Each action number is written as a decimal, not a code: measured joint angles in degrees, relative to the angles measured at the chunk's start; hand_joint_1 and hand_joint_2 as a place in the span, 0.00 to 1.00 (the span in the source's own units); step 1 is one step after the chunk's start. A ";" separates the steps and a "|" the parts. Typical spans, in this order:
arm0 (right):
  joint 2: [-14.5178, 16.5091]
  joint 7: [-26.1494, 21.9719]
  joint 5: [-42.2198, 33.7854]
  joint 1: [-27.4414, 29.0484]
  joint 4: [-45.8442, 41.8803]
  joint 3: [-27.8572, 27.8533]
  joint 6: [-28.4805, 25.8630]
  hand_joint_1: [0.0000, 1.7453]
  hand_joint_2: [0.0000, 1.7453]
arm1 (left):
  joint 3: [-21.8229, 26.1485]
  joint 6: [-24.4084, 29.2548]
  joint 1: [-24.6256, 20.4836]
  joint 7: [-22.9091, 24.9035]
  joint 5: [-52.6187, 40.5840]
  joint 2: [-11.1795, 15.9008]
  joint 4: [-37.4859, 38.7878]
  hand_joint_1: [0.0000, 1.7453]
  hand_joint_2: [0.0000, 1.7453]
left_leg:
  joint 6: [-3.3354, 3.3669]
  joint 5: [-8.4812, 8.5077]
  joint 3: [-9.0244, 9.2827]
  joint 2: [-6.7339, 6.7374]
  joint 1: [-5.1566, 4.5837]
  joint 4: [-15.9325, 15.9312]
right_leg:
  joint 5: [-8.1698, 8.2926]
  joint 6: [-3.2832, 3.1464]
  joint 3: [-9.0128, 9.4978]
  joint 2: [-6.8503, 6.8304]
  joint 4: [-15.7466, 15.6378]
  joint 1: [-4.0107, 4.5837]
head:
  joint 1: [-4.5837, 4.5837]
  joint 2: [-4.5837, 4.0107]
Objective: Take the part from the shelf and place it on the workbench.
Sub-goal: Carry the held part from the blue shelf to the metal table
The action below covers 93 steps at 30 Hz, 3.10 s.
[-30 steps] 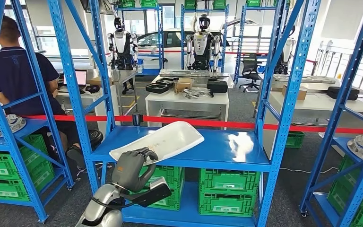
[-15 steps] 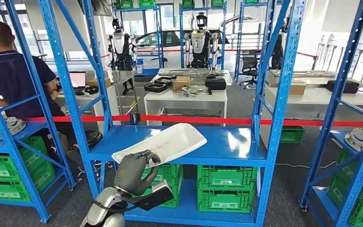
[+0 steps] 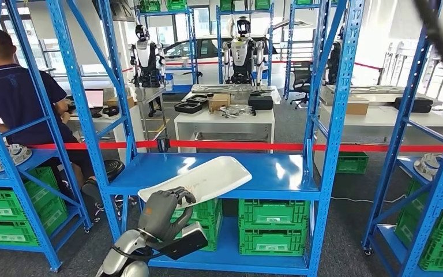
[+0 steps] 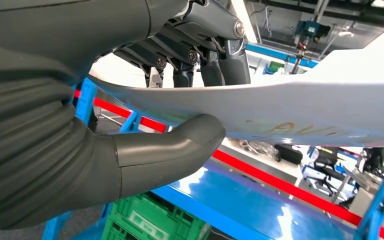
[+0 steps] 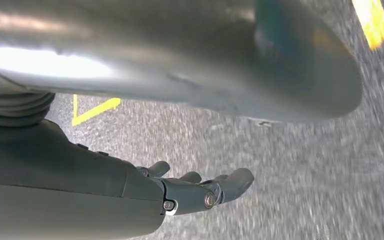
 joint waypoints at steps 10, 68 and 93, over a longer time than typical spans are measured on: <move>-0.19 0.20 -0.14 0.19 0.00 0.01 -0.26 0.00 0.00 | 0.01 -0.01 0.10 0.94 0.35 -0.13 0.51 0.91 1.00 | 1.10 2.10 -1.25 -1.39 0.51 -0.40 | -4.38 1.00 -2.11 0.48 8.55 0.52 | 0.40 -0.01; -0.23 3.27 -0.83 1.13 0.00 0.16 -2.03 0.00 0.00 | 4.05 -2.16 0.27 0.35 3.61 -2.02 1.72 0.91 1.00 | 0.93 5.10 -3.72 -1.95 0.91 -1.38 | -10.87 0.50 -2.07 -0.33 14.12 0.72 | 0.45 0.01; -0.02 2.08 -1.15 1.03 0.00 1.31 -1.45 0.00 0.00 | 10.61 6.96 3.03 -0.60 0.27 10.20 3.57 0.91 1.00 | 0.00 4.71 -4.11 1.58 0.00 -0.67 | -5.10 -0.99 5.42 -7.46 -0.48 1.41 | 0.07 0.01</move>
